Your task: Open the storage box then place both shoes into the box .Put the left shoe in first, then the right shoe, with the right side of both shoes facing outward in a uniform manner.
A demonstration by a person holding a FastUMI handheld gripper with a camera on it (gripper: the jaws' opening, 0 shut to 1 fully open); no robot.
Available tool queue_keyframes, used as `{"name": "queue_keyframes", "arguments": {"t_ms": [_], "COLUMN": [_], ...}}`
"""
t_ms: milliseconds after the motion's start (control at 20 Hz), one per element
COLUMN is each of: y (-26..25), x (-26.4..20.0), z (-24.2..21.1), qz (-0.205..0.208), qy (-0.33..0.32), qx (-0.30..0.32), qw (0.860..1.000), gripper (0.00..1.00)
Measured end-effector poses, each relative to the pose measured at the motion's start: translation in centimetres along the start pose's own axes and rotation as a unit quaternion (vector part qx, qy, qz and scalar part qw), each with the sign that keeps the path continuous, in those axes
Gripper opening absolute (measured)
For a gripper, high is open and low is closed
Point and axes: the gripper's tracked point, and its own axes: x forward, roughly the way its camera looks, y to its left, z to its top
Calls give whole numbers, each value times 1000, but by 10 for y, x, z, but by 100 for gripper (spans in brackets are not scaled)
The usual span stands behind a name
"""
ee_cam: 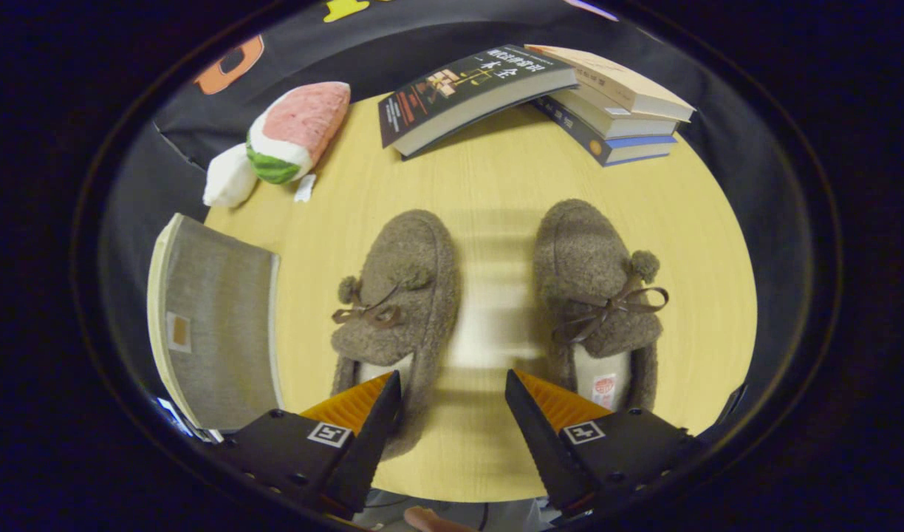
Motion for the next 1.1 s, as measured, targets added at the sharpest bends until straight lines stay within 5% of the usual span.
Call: {"name": "queue_keyframes", "arguments": {"t_ms": [350,550,700,1100], "y": [17,25,24,53], "x": [18,23,24,-70], "z": [1,-1,-6,-4], "qz": [15,37,39,100], "qy": [18,29,36,9], "qx": [23,48,57,62], "qw": [999,998,997,993], "gripper": [54,15,1,1]}}
